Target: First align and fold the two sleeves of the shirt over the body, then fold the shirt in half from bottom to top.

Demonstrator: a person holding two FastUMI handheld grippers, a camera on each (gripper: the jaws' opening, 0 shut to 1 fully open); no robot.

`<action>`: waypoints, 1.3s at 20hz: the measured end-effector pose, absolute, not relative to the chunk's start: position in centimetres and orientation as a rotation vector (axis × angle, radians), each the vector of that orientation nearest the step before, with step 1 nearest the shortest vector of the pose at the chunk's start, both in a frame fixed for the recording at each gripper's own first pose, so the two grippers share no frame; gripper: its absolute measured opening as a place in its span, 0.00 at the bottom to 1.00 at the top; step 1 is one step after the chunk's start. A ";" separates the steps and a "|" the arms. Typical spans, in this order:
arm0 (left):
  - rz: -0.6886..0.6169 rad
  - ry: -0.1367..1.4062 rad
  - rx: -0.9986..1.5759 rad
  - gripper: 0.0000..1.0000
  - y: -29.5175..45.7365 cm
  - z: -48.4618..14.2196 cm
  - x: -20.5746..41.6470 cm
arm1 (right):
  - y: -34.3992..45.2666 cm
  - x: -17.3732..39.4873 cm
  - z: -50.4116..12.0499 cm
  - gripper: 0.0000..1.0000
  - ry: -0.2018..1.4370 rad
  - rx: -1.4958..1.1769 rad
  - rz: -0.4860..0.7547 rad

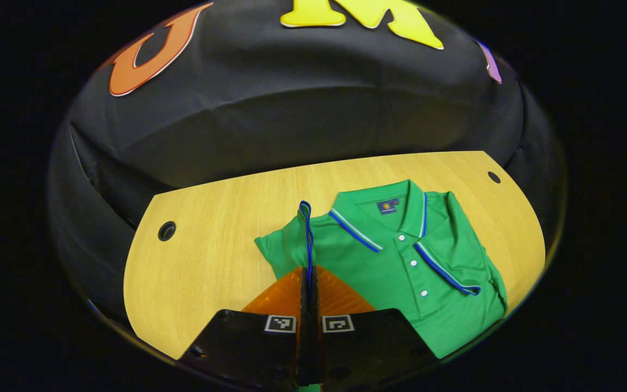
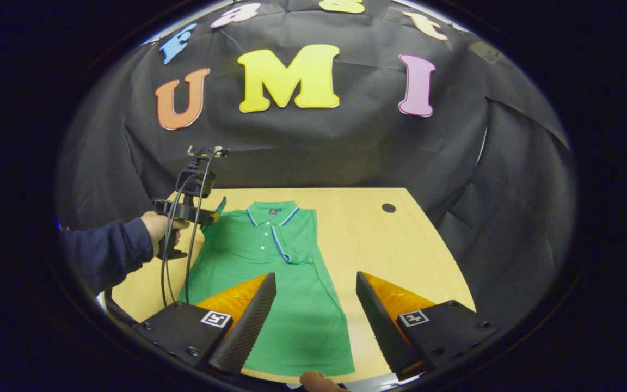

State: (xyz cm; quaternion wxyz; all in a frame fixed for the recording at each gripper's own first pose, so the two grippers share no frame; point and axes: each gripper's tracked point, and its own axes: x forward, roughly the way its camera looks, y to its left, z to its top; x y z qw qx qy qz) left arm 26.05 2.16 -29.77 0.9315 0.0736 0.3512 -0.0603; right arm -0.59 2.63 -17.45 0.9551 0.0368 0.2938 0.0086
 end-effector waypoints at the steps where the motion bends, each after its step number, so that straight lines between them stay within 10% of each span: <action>1: -0.137 0.721 0.156 0.04 1.0 -30.0 26.0 | 2.3 -0.8 -17.6 0.94 0.600 0.075 0.010; 17: -0.278 0.807 0.108 0.14 -7.4 -34.0 23.9 | -2.6 -4.3 -22.7 0.96 0.700 0.044 -0.033; 19: -0.261 0.770 0.088 0.27 -7.1 -32.9 23.4 | -2.2 -4.6 -23.2 0.96 0.716 0.038 -0.009; 21: -0.244 0.739 0.071 0.60 -6.5 -31.8 22.2 | -2.4 -4.6 -24.2 0.95 0.734 0.018 0.008; 23: -0.236 0.727 0.073 0.58 -5.5 -31.0 20.1 | -2.7 -4.6 -25.7 0.95 0.770 -0.006 0.019; 26: -0.235 0.728 0.072 0.98 -4.4 -30.0 16.8 | -2.7 -6.1 -28.5 0.96 0.851 -0.015 0.043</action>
